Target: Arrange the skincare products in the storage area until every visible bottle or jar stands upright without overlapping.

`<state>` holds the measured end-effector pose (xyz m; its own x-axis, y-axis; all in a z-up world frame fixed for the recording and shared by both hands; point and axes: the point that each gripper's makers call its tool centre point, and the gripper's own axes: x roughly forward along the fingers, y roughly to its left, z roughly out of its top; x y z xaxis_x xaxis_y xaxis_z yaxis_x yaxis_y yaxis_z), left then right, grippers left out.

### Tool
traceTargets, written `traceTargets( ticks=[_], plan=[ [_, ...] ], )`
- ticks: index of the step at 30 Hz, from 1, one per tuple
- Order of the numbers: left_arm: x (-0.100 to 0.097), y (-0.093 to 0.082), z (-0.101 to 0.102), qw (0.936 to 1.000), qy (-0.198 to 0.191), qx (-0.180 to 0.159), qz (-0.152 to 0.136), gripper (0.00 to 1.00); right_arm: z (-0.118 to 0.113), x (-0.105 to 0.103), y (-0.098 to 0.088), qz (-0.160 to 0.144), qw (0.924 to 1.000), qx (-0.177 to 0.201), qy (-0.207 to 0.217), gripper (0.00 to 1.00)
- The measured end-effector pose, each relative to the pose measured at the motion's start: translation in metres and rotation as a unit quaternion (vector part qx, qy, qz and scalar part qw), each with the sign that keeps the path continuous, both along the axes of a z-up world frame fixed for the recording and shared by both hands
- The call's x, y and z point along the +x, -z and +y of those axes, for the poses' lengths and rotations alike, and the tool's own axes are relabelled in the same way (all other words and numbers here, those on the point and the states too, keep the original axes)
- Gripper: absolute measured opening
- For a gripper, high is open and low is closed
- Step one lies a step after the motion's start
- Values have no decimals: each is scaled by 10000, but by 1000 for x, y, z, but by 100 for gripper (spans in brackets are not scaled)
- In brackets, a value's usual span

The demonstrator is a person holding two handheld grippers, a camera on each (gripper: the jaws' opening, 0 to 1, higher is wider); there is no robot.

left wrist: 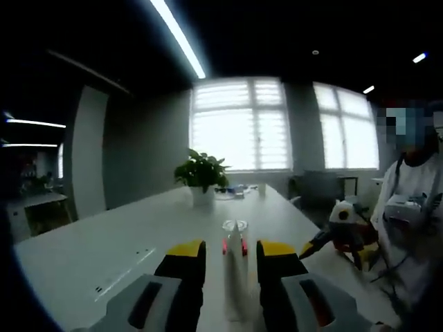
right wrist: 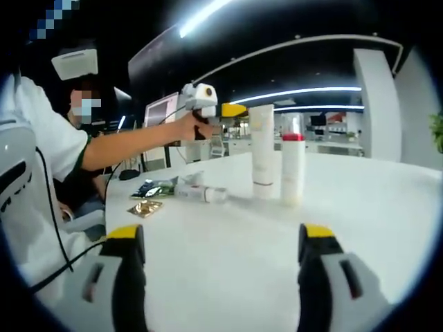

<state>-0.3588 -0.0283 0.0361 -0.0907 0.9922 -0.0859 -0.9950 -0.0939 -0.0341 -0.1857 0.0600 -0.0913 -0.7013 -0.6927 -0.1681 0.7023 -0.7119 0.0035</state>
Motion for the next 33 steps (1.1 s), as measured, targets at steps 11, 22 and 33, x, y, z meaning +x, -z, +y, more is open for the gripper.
traceTargets(
  ticks=[11,22,33],
  plan=[
    [4,-12,-38,9980,-481,414,71,42,-14,-4,-1,-3,9999,69,-113,92],
    [18,-2,-74,9946,-880,533,168,51,-30,-14,-8,57,9996,189,-226,93],
    [37,17,-102,9897,-1316,564,91,67,-51,-26,-14,105,9984,385,-405,93]
  ],
)
